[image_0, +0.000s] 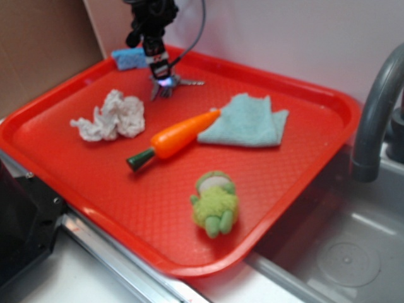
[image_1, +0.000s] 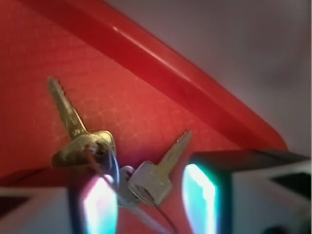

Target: Grab the silver keys.

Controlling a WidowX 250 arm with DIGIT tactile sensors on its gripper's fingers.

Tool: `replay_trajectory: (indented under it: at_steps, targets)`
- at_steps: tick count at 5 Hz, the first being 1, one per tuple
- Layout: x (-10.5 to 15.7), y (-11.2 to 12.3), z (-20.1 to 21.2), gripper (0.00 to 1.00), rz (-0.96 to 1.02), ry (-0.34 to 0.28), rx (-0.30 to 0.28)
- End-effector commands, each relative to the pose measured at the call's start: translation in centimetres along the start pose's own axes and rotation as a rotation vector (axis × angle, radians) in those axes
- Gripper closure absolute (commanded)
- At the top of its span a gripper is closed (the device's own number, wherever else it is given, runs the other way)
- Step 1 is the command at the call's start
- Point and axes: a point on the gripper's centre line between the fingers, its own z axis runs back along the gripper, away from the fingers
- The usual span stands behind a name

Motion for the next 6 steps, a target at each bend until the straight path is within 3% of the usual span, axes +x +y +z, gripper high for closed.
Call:
replay_trajectory:
  at_steps: [1, 2, 3, 4, 5, 6]
  targets:
    - [1.2, -0.1, 1.4, 1.0, 0.006, -0.028, 0.02]
    - [1.0, -0.7, 2.8, 1.0, 0.038, -0.024, -0.022]
    - [0.4, -2.9, 8.6, 1.0, 0.235, 0.037, -0.039]
    - [-0.4, -4.9, 14.6, 1.0, 0.344, 0.09, -0.109]
    - [-0.4, -5.2, 20.2, 1.0, 0.473, 0.182, -0.219]
    - [-0.6, -6.4, 23.2, 1.0, 0.594, 0.21, -0.154]
